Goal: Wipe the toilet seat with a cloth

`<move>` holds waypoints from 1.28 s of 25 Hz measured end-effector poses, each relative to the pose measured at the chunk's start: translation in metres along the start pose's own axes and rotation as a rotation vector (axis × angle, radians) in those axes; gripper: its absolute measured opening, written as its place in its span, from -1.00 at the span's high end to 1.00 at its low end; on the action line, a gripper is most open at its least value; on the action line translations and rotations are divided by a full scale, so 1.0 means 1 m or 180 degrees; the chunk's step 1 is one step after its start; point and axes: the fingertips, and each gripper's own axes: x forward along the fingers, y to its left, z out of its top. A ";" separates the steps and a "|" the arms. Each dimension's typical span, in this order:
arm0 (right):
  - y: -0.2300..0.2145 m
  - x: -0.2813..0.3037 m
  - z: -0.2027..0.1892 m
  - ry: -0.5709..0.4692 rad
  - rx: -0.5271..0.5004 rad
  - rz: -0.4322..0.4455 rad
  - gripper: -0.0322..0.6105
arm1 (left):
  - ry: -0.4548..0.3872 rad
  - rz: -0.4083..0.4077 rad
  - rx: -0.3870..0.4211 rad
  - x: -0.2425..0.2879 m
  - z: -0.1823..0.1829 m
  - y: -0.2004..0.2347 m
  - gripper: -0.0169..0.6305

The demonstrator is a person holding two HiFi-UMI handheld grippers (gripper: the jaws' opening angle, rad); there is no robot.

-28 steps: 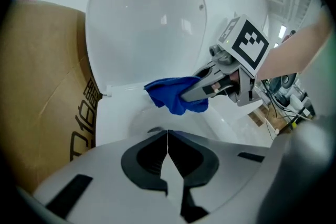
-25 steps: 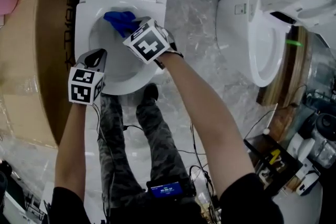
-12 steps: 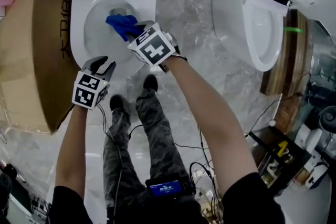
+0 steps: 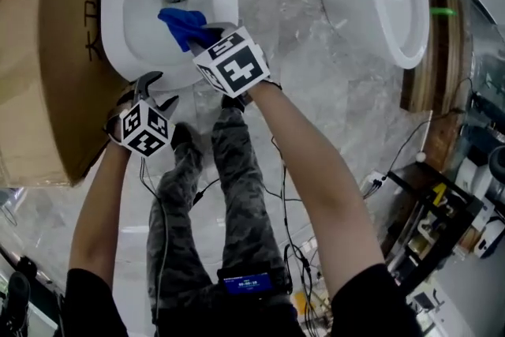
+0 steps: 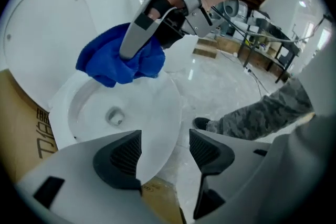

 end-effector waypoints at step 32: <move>0.020 -0.070 -0.025 -0.0247 0.0058 -0.0271 0.73 | 0.0007 0.0804 0.1697 -0.023 0.020 -0.005 0.41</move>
